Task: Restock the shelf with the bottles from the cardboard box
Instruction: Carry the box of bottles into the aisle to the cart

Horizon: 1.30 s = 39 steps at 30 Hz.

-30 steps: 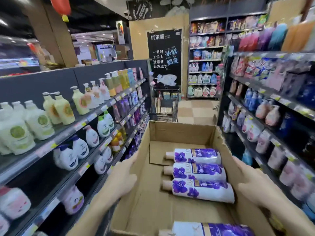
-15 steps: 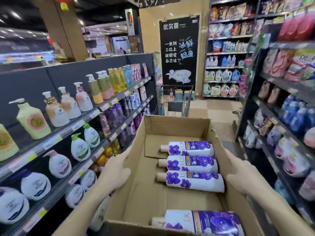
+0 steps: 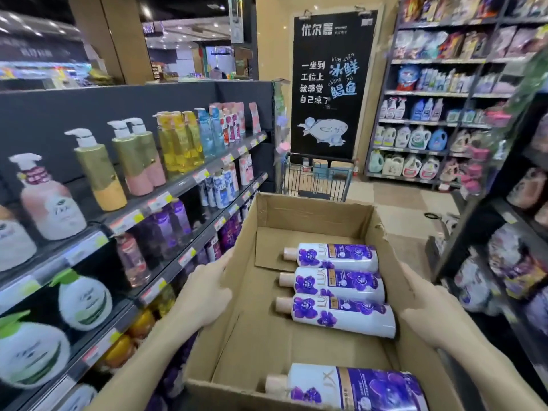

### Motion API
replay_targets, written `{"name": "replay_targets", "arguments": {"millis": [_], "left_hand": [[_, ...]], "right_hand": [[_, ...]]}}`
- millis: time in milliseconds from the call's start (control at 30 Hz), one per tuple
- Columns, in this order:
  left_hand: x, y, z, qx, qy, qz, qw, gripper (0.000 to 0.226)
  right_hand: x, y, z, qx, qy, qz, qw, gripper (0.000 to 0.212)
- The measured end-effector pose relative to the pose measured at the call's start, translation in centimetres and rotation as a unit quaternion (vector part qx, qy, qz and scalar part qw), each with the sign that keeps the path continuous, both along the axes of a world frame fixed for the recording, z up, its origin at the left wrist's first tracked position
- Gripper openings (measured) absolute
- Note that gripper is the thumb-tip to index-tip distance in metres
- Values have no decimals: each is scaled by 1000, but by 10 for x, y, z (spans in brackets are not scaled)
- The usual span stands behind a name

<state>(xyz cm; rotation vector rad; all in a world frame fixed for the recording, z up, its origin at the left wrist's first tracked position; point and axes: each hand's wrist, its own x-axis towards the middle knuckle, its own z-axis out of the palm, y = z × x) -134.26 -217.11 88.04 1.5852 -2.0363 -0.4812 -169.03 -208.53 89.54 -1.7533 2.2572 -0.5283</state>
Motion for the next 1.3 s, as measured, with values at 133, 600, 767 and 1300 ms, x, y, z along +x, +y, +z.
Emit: {"name": "replay_targets", "arguments": {"millis": [133,600,767,1300], "left_hand": [[-17,-107,4,-11,-13,0,1000,94],[-95,-472,-53,17,-21,-24,999,100],[-123,-586,-68,48,-14,-35,998,91],[-195,-915,-214,125,-77,-73,987,98]], "right_hand": [[-17,-98,-1,-4,-2,-3,1000,83],[-96,-466,-73,-14,-69,9,997,82],[-116,-574,-99,-8,-96,-3,995,90],[-154,-862,-219,69,-86,-131,985,91]]}}
